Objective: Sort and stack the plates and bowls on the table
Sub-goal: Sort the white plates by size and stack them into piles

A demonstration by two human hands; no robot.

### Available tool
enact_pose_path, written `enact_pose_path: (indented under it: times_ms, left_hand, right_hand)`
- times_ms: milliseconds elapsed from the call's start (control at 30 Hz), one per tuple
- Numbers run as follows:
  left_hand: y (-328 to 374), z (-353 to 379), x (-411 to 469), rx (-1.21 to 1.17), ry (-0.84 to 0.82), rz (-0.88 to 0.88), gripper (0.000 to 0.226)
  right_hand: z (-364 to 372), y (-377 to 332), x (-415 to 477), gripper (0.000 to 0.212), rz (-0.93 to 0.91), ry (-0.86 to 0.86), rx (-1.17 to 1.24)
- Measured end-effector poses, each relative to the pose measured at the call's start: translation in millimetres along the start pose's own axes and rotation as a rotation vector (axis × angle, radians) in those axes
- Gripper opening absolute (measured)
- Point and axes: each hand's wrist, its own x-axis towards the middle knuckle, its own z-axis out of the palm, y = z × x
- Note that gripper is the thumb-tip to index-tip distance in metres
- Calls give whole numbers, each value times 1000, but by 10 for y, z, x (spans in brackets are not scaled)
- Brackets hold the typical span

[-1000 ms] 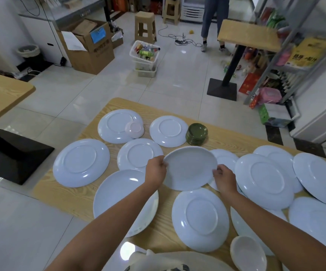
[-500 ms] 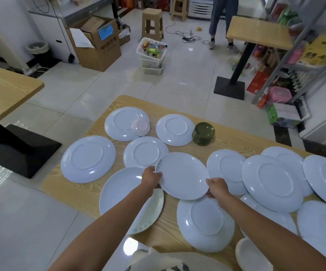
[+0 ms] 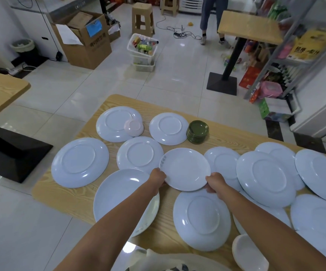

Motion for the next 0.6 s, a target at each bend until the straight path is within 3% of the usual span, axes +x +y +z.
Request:
enact_pose_path:
  times_ms: [233,333,400,467,600]
  left_hand:
    - [-53,31,10,84,-11,-8,21]
    - [-18,-12,6,154,-19,43,19]
    - [33,-86,-5,195,14,122,19]
    - [96,-235,-25,199,111,225,30]
    - [202,-766,-34,140,439,341,39]
  right_hand:
    - [45,104,12,26,37,2,-16]
    - [70,81,-14,11,15,94,-156]
    - [102,20,-39,22,-21,153,-308]
    - [172,-87,-76,43,-93,206,-371]
    - [476,-388,-156,45,-301,156,-414]
